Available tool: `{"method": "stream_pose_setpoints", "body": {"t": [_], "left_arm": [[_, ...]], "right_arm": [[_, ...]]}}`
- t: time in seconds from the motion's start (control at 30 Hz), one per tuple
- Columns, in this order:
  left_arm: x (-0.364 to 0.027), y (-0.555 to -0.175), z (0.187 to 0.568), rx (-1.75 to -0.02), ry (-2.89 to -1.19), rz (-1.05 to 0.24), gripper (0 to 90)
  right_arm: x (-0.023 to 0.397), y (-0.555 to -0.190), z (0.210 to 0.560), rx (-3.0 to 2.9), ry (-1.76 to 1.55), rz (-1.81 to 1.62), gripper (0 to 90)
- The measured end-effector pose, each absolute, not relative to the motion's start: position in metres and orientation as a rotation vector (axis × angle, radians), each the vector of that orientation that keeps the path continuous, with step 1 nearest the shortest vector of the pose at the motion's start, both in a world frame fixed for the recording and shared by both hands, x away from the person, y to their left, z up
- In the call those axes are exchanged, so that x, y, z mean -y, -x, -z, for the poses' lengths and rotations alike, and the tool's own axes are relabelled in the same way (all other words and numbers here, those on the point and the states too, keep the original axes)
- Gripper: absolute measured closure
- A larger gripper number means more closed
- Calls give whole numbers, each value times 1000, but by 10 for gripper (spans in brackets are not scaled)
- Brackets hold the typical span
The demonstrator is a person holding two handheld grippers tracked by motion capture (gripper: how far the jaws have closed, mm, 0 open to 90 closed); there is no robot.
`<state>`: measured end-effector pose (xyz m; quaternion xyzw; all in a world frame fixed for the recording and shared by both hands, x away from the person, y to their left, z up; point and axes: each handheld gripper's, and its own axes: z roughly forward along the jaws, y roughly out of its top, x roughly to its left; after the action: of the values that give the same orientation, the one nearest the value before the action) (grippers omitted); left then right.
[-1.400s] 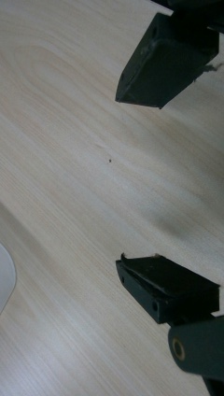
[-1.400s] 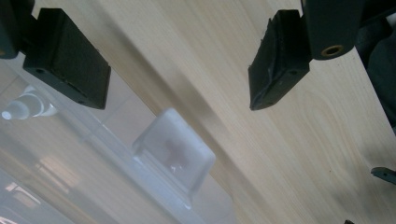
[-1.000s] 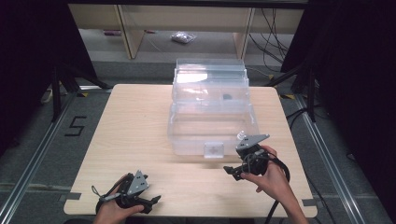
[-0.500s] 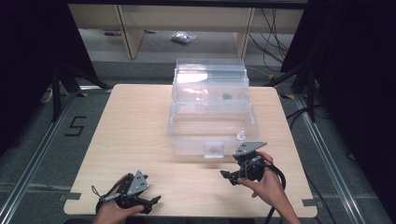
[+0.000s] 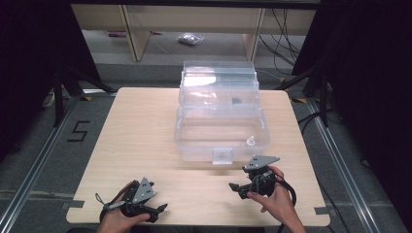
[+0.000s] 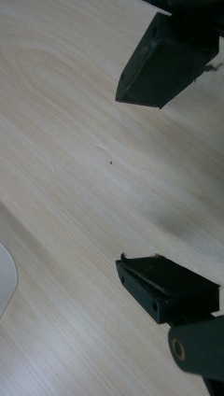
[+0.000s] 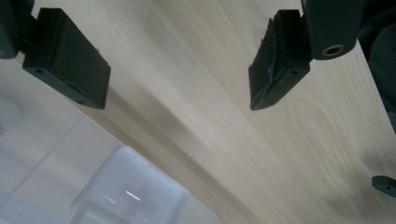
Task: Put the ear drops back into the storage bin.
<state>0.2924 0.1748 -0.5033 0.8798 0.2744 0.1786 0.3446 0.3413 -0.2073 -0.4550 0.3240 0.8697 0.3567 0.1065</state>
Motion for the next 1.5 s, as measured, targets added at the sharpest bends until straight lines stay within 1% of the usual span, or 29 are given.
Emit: {"method": "stream_pose_setpoints", "body": {"t": [0.07,0.13,0.47,0.5,0.53,0.67,0.7,0.77,0.93,1.07,1.1,1.43,1.47,1.5], "left_arm": [[-175,-293,504,-713,-2289,-468,160],[-175,-293,503,-709,-2289,-460,160],[-175,-293,504,-714,-2288,-470,160],[-175,-292,503,-705,-2289,-455,160],[-176,-292,501,-687,-2316,-463,160],[-175,-292,503,-709,-2285,-465,160],[-177,-292,501,-685,-2320,-462,160],[-175,-291,503,-714,-2292,-451,160],[-174,-292,504,-727,-2282,-455,160],[-174,-292,503,-704,-2292,-464,160],[-174,-292,503,-705,-2291,-454,160],[-174,-292,503,-704,-2292,-457,159],[-173,-291,504,-730,-2275,-437,158],[-173,-292,504,-713,-2273,-442,158]], "right_arm": [[207,-337,457,-2567,-1007,-1059,215],[209,-338,461,-2546,-964,-1080,214],[219,-328,469,-2551,-1006,-1085,202],[220,-327,470,-2551,-1008,-1083,198],[220,-326,472,-2546,-1013,-1086,195],[223,-324,479,-2531,-999,-1091,185],[224,-321,478,-2544,-1054,-1059,183],[226,-322,482,-2539,-1021,-1072,182],[230,-314,484,-2518,-1109,-1038,170],[236,-312,484,-2531,-1084,-1033,169],[235,-309,485,-2515,-1145,-1044,167],[240,-306,489,-2520,-1126,-956,166],[240,-307,490,-2520,-1125,-960,166],[240,-307,489,-2526,-1135,-958,167]]}}
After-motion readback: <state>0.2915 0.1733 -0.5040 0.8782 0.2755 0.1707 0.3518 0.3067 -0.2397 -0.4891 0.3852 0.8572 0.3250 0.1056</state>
